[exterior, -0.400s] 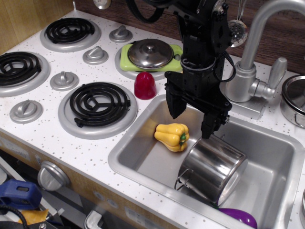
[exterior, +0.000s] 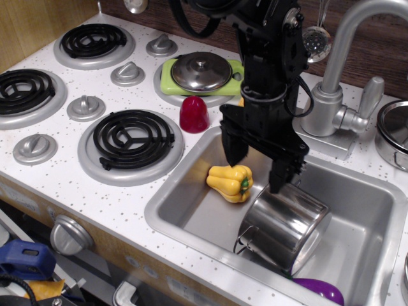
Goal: Flip pot upright in sink
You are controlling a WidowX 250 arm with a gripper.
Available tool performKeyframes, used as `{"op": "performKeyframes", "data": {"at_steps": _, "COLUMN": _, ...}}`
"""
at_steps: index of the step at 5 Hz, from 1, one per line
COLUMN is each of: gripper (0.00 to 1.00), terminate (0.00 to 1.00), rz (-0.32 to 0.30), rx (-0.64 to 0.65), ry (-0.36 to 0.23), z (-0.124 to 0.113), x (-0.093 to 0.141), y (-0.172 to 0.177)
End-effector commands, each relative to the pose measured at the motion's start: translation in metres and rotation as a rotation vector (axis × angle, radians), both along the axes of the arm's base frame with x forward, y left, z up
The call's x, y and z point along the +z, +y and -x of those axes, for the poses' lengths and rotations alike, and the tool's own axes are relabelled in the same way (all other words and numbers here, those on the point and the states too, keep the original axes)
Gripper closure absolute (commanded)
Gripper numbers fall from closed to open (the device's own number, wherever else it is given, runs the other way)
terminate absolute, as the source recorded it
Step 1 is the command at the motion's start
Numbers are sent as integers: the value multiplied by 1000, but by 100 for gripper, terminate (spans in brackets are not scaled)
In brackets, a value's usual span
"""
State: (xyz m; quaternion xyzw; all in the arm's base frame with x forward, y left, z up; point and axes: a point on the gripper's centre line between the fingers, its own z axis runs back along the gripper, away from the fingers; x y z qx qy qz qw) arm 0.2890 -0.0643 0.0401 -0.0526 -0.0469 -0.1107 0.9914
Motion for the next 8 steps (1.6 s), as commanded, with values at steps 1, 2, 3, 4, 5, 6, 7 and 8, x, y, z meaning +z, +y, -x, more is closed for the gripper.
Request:
{"op": "performKeyframes", "data": {"at_steps": 1, "gripper": 0, "terminate": 0, "rz": 116, "rx": -15, "ry": -12, "z": -6, "x": 5, "y": -4}}
{"op": "performKeyframes", "data": {"at_steps": 2, "gripper": 0, "terminate": 0, "rz": 242, "rx": -2, "ry": 6, "z": -6, "x": 2, "y": -2}}
{"op": "performKeyframes", "data": {"at_steps": 3, "gripper": 0, "terminate": 0, "rz": 363, "rx": 14, "ry": 17, "z": -6, "x": -2, "y": -2}}
{"op": "performKeyframes", "data": {"at_steps": 4, "gripper": 0, "terminate": 0, "rz": 439, "rx": 42, "ry": 12, "z": -5, "x": -9, "y": -4}}
{"op": "performKeyframes", "data": {"at_steps": 5, "gripper": 0, "terminate": 0, "rz": 508, "rx": 73, "ry": 17, "z": -5, "x": -14, "y": -8}}
{"op": "performKeyframes", "data": {"at_steps": 6, "gripper": 0, "terminate": 0, "rz": 622, "rx": 134, "ry": 25, "z": -5, "x": -18, "y": -17}}
{"op": "performKeyframes", "data": {"at_steps": 7, "gripper": 0, "terminate": 0, "rz": 649, "rx": 168, "ry": 5, "z": -6, "x": -21, "y": -29}}
{"op": "performKeyframes", "data": {"at_steps": 8, "gripper": 100, "terminate": 0, "rz": 667, "rx": 220, "ry": -12, "z": -6, "x": -22, "y": -41}}
